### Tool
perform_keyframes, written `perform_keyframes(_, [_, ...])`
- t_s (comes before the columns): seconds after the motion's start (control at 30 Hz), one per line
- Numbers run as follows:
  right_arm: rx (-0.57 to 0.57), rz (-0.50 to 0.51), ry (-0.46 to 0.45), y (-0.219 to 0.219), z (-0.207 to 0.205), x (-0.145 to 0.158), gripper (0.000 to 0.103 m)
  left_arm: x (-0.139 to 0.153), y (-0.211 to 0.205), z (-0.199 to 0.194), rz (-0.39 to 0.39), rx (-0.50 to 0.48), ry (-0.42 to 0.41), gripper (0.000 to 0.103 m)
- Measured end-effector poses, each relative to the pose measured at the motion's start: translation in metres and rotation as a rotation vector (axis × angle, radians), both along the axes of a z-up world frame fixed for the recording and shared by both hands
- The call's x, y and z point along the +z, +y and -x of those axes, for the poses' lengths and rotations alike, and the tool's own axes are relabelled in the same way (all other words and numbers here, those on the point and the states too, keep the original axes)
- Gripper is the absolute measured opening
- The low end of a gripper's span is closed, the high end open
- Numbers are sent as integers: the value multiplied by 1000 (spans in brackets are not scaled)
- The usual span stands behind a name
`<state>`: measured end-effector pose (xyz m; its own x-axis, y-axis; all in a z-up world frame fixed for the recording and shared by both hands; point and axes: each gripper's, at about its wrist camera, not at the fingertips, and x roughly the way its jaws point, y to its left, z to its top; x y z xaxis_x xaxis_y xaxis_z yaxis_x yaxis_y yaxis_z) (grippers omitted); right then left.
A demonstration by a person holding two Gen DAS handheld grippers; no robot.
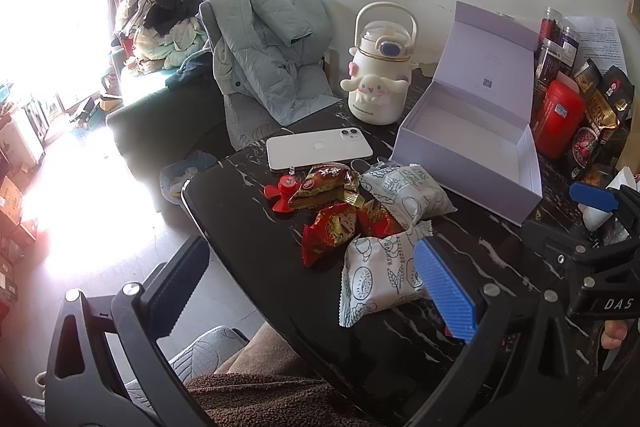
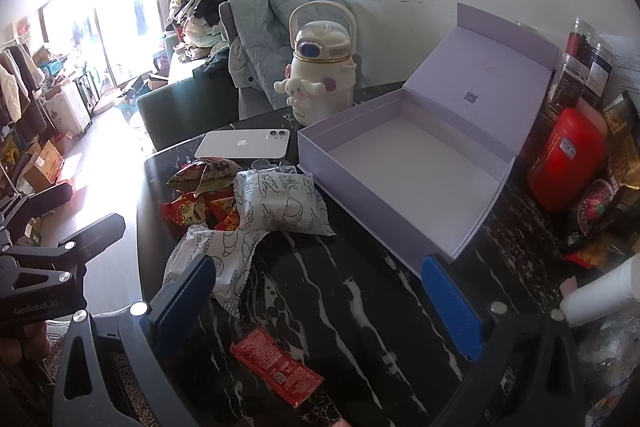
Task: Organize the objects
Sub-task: 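Move both tools toward the snacks on the table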
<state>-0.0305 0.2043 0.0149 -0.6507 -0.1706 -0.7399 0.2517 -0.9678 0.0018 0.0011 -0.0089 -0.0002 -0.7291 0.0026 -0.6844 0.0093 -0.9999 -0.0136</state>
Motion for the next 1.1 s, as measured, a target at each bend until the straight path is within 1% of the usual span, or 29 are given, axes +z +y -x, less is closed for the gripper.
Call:
perform_keyframes(0.5, [1,-3,-8,0,0,-2,103,-5,2,3,-6,-13,-19,103])
perform_keyframes(0.8, [1,-5,-40,-2,6,-12,103,-11,0,9,-18,-31,-40,103])
perform_keyframes(1.1, [-18,-4,-24,-8,7,-7,103,-12,-4,20,-34,-81,-62,103])
